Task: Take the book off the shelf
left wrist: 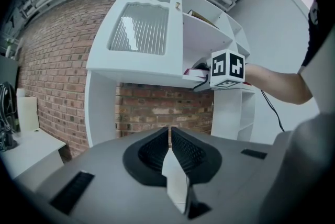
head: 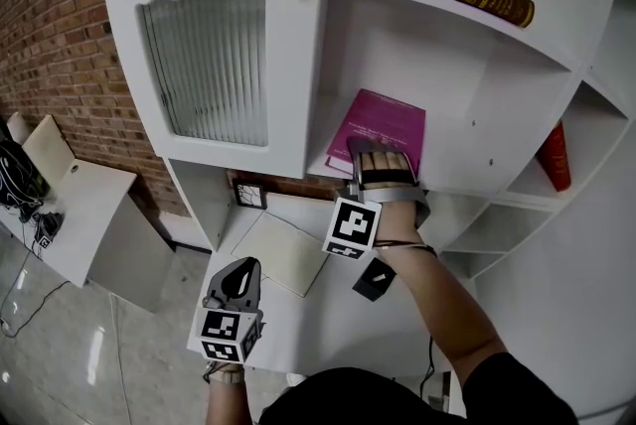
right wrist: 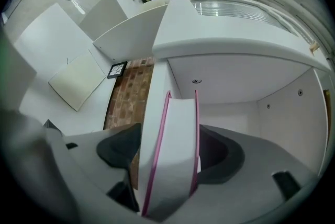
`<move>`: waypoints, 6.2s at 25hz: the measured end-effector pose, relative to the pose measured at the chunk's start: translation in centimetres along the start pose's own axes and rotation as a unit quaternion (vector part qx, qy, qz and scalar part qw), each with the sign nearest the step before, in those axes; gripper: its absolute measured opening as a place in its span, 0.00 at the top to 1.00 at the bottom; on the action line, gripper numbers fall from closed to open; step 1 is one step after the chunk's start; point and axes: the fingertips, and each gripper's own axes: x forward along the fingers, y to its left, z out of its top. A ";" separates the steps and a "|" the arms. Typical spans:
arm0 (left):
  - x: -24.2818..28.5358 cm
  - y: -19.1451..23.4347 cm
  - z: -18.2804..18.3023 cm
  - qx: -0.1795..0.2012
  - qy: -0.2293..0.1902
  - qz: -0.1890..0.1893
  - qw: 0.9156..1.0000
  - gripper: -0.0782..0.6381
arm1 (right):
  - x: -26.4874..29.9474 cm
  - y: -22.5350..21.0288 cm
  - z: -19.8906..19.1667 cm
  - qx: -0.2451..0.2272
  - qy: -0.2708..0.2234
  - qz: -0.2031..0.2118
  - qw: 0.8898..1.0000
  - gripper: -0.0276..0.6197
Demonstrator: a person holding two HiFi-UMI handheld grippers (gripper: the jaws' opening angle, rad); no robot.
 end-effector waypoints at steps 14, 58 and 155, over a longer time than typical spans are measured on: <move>-0.9 -3.0 -0.2 0.010 0.011 0.012 1.000 0.88 | -2.1 -0.6 -1.6 0.021 -0.032 -0.023 0.999 0.57; -5.3 -20.9 0.2 0.042 0.018 -0.024 0.999 0.88 | -17.5 3.6 -11.6 0.030 -0.078 -0.063 0.995 0.70; -4.5 -60.5 -4.5 0.069 0.035 -0.405 0.911 0.88 | -55.7 28.3 -53.0 0.724 0.040 -0.155 0.671 0.73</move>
